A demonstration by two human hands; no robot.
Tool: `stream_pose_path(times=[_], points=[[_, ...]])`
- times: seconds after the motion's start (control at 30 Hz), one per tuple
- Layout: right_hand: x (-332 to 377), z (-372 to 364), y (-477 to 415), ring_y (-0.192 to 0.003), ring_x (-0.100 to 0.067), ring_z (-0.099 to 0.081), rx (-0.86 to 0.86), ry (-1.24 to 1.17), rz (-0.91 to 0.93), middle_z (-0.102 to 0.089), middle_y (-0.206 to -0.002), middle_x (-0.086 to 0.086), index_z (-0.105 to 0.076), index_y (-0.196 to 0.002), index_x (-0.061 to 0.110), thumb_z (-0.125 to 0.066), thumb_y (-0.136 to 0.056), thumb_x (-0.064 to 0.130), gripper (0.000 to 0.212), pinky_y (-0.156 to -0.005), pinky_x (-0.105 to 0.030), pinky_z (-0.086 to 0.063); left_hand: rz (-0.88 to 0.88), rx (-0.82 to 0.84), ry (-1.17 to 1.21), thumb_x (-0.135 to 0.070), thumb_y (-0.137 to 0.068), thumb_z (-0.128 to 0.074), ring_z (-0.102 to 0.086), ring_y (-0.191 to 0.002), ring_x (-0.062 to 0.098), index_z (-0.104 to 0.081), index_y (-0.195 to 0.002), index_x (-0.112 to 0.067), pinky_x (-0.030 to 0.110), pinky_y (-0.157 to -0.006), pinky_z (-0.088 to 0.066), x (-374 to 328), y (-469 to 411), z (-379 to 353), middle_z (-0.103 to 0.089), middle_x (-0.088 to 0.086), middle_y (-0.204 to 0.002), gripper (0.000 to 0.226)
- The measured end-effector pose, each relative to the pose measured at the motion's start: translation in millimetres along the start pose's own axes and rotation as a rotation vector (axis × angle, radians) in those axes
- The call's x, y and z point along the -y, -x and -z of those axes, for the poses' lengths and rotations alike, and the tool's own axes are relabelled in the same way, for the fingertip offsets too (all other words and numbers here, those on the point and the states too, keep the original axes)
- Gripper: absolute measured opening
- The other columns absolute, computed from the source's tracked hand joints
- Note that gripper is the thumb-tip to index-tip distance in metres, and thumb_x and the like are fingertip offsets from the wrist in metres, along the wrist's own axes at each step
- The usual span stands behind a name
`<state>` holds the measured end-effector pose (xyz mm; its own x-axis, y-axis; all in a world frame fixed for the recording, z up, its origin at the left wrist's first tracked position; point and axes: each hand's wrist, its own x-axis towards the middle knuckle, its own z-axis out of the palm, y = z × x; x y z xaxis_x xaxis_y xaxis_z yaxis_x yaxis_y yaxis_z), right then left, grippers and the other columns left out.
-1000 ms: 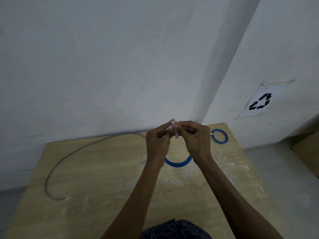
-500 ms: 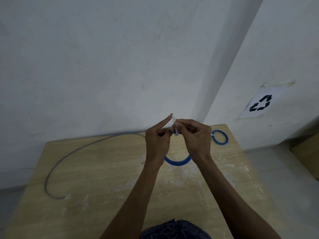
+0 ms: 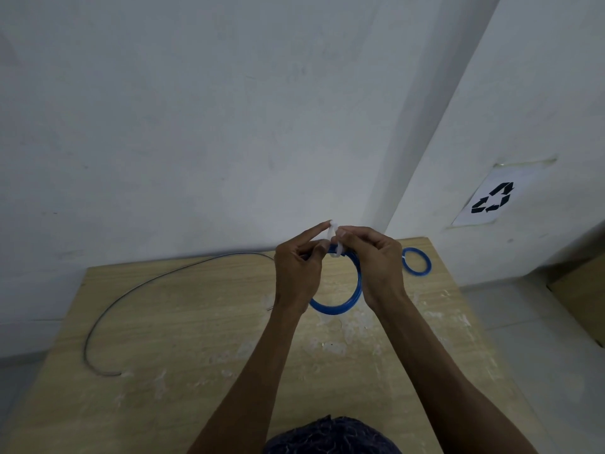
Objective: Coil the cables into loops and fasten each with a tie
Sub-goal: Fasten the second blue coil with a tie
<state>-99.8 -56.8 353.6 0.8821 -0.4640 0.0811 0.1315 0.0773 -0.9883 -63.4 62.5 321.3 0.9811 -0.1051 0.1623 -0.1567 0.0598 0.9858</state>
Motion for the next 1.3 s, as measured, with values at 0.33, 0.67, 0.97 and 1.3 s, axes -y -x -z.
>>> stream_pose_path(times=[0.33, 0.67, 0.97, 1.3], points=[[-2, 1, -1, -0.073, -0.016, -0.073, 0.052, -0.077, -0.111, -0.075, -0.078, -0.011, -0.076, -0.089, -0.004, -0.068, -0.09, -0.003, 0.008, -0.072, -0.021, -0.057, -0.116, 0.03, -0.108, 0.0, -0.097, -0.065, -0.065, -0.06, -0.001, -0.074, -0.12, -0.017, 0.016, -0.061, -0.049, 3, 0, 5, -0.081, 0.006, -0.092, 0.03], [-19, -3, -4, -0.087, -0.018, -0.078, 0.004, 0.168, -0.024, -0.08, -0.091, -0.007, -0.078, -0.112, 0.009, -0.075, -0.09, 0.015, 0.022, -0.085, -0.032, -0.062, 0.006, -0.074, -0.134, -0.003, -0.094, -0.069, -0.05, -0.044, 0.008, -0.076, -0.121, -0.019, 0.026, -0.049, -0.046, 22, 7, -1, -0.076, -0.001, -0.07, 0.033], [4, 14, -24, -0.09, -0.014, -0.072, 0.192, 0.382, -0.092, -0.079, -0.091, 0.004, -0.082, -0.089, 0.017, -0.079, -0.086, 0.012, 0.006, -0.082, -0.028, -0.056, -0.021, 0.014, -0.238, -0.005, -0.092, -0.071, -0.073, -0.073, 0.012, -0.082, -0.1, -0.02, 0.029, -0.072, -0.059, 22, 1, 7, -0.08, 0.002, -0.086, 0.021], [9, 23, -61, -0.08, -0.017, -0.052, 0.146, 0.093, -0.483, -0.064, -0.083, -0.004, -0.075, -0.08, 0.009, -0.072, -0.09, 0.009, 0.01, -0.077, -0.032, -0.045, -0.062, 0.181, -0.282, -0.008, -0.093, -0.071, -0.058, -0.053, 0.005, -0.082, -0.104, -0.019, 0.021, -0.056, -0.047, 12, 8, 7, -0.08, -0.003, -0.082, 0.019]])
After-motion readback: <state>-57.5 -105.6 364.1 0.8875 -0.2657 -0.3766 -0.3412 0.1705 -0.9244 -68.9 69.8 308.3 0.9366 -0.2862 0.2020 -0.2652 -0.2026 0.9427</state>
